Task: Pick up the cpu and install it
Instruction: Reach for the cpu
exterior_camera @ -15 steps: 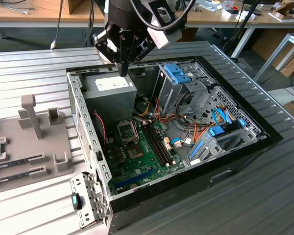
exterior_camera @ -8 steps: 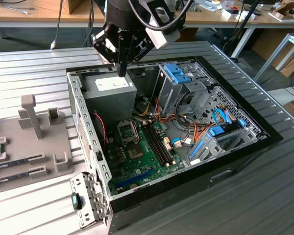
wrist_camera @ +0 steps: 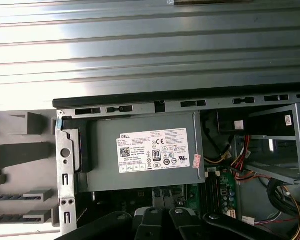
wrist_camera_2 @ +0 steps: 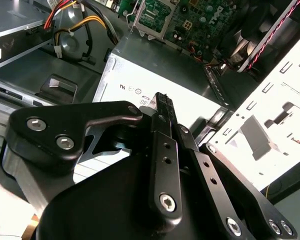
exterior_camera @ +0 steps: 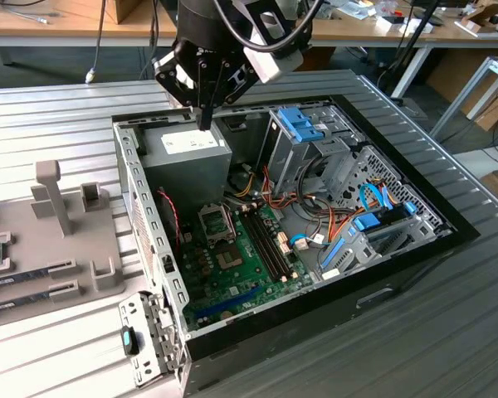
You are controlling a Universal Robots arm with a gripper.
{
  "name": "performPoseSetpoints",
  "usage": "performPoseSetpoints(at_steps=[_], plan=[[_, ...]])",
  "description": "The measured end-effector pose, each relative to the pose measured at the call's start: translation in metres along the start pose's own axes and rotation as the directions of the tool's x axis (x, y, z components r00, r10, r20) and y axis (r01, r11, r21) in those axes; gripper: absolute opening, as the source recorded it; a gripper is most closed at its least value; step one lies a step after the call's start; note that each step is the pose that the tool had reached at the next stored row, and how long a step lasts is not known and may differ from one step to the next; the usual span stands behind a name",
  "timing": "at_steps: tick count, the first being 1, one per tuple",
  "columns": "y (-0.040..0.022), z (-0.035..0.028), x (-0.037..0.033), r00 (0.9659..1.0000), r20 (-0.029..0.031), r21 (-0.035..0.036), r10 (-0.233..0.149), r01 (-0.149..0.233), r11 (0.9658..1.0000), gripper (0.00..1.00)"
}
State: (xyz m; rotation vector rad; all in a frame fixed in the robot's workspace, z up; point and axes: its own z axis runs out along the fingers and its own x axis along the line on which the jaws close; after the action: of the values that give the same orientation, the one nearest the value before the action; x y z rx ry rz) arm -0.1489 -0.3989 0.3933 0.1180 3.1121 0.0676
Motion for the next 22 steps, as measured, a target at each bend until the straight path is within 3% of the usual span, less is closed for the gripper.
performPoseSetpoints(at_steps=[22], plan=[[-0.0013, -0.0004, 0.0172, 1.0, 0.0002, -0.0001, 0.0, 0.0, 1.0, 0.11]])
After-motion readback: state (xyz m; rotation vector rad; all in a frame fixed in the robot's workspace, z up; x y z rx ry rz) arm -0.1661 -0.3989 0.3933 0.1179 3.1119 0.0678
